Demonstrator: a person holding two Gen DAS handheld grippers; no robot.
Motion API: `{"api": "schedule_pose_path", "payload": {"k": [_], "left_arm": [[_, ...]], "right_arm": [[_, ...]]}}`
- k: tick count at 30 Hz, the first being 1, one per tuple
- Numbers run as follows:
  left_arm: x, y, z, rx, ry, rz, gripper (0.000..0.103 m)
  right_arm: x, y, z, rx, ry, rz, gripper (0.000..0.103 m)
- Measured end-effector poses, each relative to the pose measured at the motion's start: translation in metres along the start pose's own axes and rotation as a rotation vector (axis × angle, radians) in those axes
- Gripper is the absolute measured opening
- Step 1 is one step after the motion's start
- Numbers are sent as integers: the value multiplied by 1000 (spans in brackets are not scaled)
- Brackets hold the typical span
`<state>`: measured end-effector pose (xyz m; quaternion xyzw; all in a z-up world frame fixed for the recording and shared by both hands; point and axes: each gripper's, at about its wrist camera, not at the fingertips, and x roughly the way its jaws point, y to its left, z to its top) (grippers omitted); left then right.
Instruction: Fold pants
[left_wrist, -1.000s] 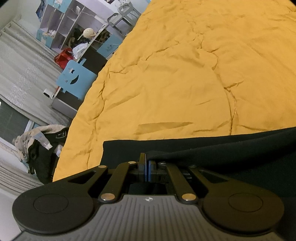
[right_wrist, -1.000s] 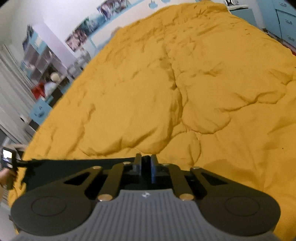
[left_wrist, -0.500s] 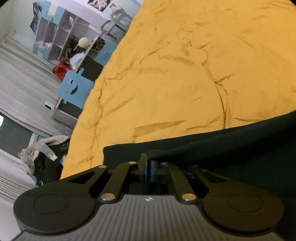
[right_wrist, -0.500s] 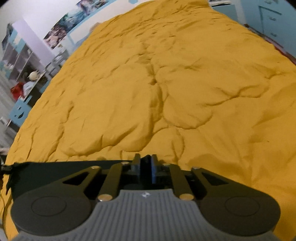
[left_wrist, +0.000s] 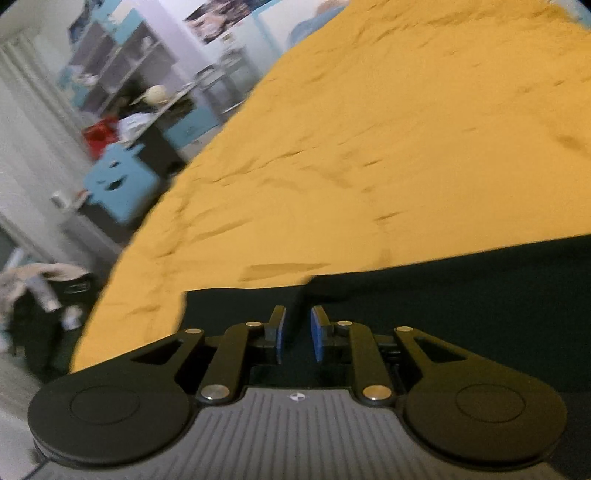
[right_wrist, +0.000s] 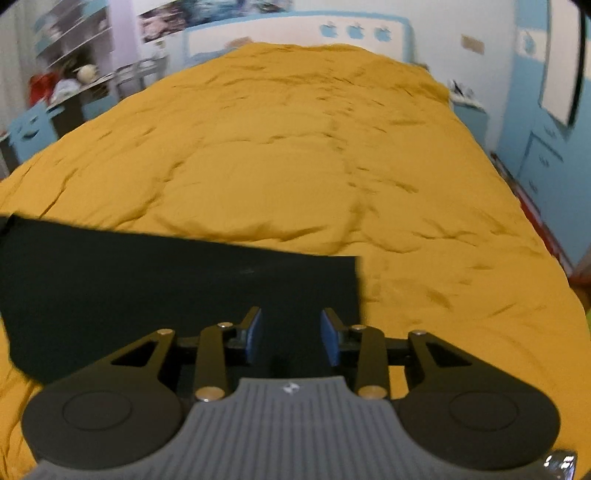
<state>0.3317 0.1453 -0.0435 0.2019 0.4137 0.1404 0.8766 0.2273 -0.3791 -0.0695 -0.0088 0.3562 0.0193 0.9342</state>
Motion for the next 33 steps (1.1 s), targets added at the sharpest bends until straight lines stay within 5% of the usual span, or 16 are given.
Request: {"api": "schedule_pose_path", "payload": {"k": [6,10,18,25,33], "left_arm": [[-63,-38,-29,-49,-56,-241,21],[-104,-76,-48,-82,-101,-440,16],[-149,-169,-74,-94,-126,-734,7],[-138,-210,-115,-26,5,-707,0],[-150,-183,-117,-74,-39,-756,2]], "right_arm": [[-4,49,-35,-129,-3,-73,32],[5,44,-66,-129,64,-72,31],[3,38,-84,-87,38,-63,30],[-1,34,-85,-53,21,-42,30],[-14,33,-72,-12,-2,-30,34]]}}
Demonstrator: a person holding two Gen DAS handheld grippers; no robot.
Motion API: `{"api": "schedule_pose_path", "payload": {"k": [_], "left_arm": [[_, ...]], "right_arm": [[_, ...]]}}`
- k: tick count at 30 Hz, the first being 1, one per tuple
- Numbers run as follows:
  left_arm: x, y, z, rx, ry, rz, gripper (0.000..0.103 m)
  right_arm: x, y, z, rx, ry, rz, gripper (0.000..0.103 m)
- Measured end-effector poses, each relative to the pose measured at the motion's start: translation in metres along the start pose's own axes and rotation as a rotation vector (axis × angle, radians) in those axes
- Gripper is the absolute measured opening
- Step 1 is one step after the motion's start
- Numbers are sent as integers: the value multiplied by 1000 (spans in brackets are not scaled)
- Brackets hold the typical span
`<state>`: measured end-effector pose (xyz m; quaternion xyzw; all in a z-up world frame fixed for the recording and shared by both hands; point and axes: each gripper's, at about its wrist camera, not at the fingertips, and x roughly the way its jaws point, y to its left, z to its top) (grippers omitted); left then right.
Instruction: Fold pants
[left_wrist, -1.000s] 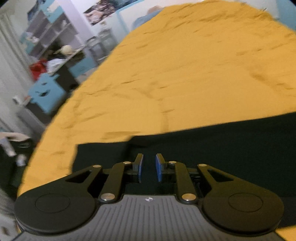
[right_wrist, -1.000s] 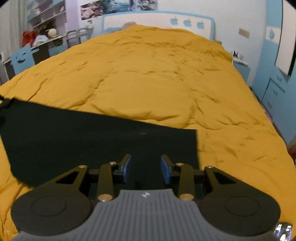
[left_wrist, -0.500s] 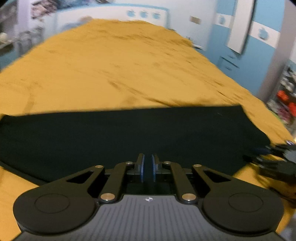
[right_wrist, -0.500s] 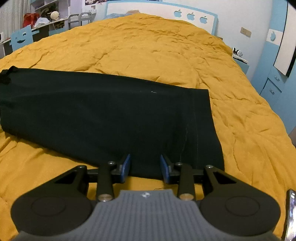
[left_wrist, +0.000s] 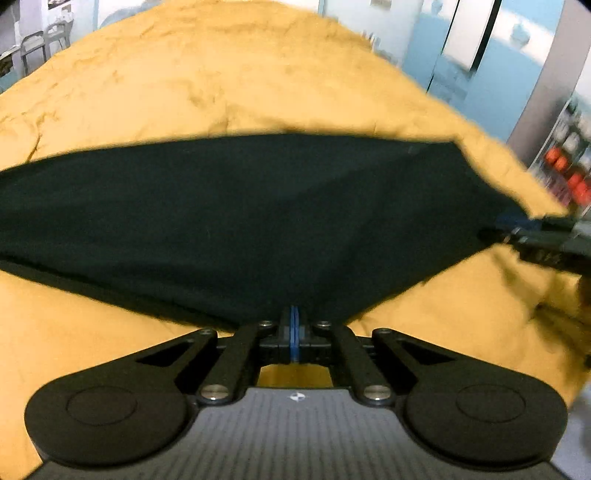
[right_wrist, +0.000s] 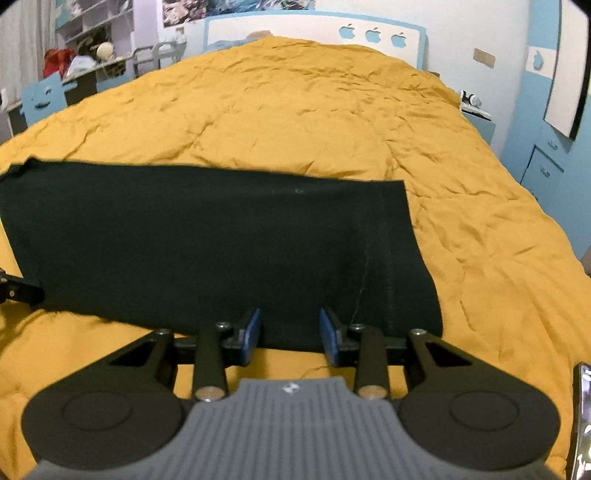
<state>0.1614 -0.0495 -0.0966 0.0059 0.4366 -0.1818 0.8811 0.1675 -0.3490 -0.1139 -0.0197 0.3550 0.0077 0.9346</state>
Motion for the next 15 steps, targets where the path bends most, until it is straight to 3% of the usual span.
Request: {"api": "schedule_pose_path", "payload": {"k": [4,6,10,15], "left_arm": [[-43,39,5,14,-72,123,7],[-63,73,7,44,-101,250,7],[-94,148,12,120,-112,521,19],[-107,248,16,123,-83,721,34]], "right_arm": [[-10,7,12,-12,-45,14,35],[-11,13,18,-20,-58,19,35],[-3,28,26,-41,-52,22,36],[14,39,29,-50,-3,-18,37]]}}
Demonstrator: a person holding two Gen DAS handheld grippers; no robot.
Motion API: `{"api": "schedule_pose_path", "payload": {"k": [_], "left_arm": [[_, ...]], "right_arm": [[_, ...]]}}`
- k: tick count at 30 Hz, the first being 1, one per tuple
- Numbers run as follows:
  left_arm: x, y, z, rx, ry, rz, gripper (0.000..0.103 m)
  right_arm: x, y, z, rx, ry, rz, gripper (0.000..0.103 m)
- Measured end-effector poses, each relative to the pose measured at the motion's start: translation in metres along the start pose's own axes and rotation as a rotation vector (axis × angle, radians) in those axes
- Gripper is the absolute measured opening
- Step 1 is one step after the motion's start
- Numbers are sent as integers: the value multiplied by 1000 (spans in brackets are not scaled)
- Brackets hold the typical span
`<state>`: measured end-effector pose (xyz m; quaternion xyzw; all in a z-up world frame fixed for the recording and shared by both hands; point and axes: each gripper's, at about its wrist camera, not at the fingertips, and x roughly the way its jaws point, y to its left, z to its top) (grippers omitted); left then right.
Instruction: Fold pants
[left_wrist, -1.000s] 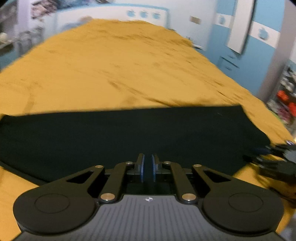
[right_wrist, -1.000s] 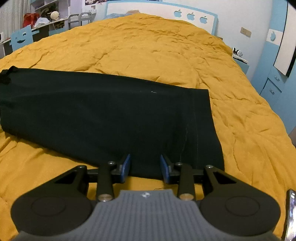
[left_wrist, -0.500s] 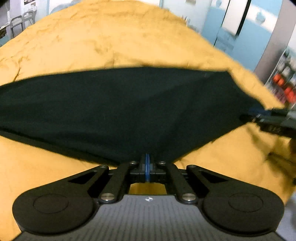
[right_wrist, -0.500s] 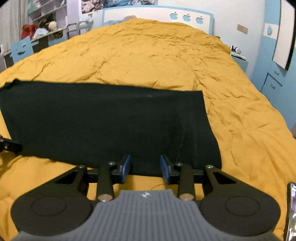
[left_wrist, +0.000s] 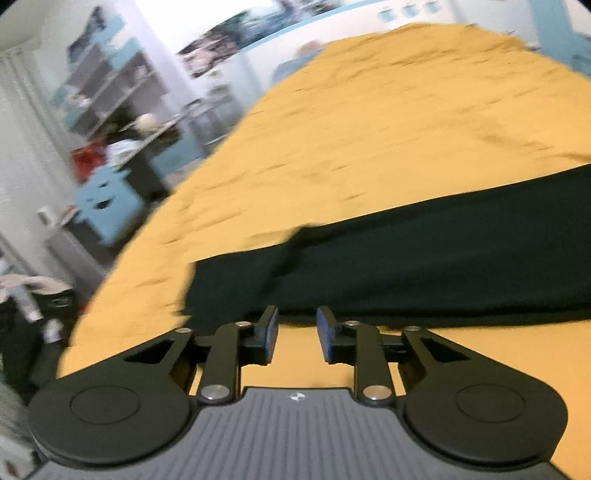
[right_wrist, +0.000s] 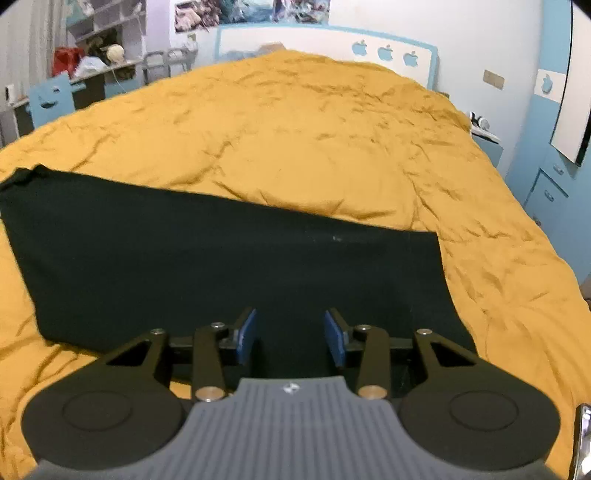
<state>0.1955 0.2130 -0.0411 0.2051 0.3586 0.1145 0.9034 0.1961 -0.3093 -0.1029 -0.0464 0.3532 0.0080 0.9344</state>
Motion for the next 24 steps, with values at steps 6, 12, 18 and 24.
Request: {"api": "schedule_pose_path", "payload": {"k": [6,12,18,24], "left_arm": [[77,34,-20,-4,117,11,44],[86,37,-32,36,51,92,4],[92,94,8,-86,-38,76,1],[140,128,53,-126,-13,105,1]], "right_arm": [[15,10,3,-11,58,-29,37],[22,19,11,-60,87,-57,38],[28,24,14,-85,105,-80,38],[28,29,16,-109,117,-99,38]]}}
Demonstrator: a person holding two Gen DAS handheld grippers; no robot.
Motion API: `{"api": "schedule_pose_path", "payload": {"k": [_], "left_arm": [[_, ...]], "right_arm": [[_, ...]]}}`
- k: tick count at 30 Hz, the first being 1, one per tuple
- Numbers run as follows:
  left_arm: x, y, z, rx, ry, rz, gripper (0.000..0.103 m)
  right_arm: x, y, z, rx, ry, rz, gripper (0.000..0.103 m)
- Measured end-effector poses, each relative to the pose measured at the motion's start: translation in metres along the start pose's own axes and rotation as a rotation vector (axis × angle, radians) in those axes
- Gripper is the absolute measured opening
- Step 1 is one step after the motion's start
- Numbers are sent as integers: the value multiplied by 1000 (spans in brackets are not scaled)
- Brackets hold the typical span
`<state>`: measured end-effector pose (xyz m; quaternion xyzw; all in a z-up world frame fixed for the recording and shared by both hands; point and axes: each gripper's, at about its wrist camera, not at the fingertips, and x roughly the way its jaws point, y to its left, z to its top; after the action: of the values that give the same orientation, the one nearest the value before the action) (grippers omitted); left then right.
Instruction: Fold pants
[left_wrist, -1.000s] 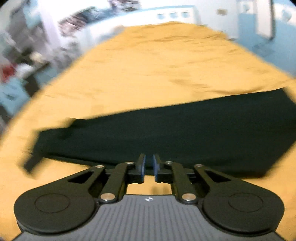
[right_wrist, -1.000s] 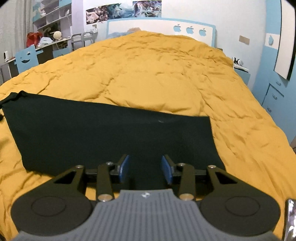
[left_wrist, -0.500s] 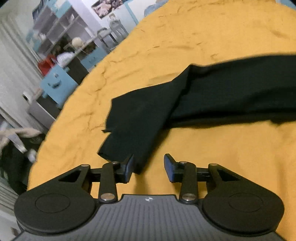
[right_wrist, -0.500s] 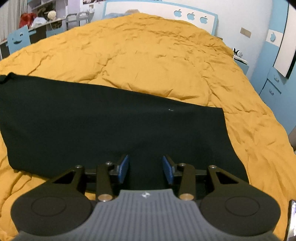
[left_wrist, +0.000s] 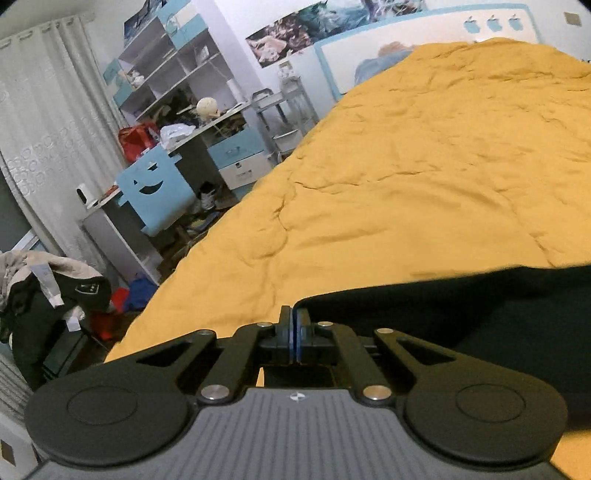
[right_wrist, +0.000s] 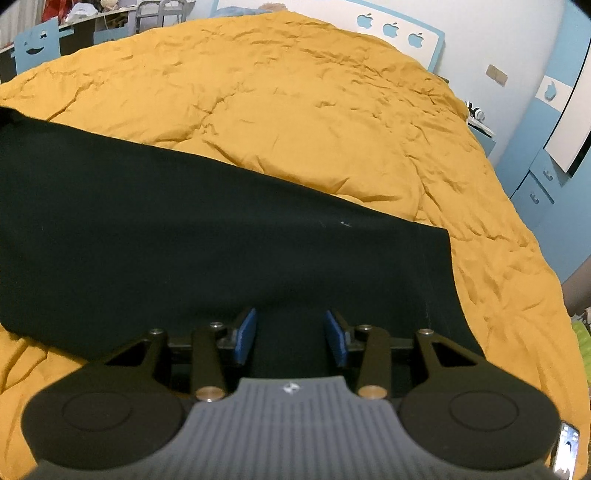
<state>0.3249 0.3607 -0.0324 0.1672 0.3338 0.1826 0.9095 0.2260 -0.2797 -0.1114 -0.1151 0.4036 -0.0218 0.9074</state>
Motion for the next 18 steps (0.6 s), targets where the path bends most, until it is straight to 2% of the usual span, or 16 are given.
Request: {"api": "schedule_pose_path", "payload": {"k": [6,7,8,10,14,16,18], "left_arm": [[47,-11,19,43,56,33,2],[52,-14,20,44,65,38,4],[57,-16,19,44,71,54,12],[65,-16,16,26,72,79,16],[57,4,9,-86,103,93,17],[48,22,2,-181,123,76,17],[38,46,-11,-328,149,24,19]], "right_arm": [[-2,1,-1,0,13,-18,38],[-2,1,-1,1,15,-21,38],[-2,2,0,1,16,-24,38],[-3,5,1,-8,19,-26,38],[-6,13,6,-22,19,-12,38],[-8,18,8,-17,21,8,38],[-12,25,11,-4,20,41,38]]}}
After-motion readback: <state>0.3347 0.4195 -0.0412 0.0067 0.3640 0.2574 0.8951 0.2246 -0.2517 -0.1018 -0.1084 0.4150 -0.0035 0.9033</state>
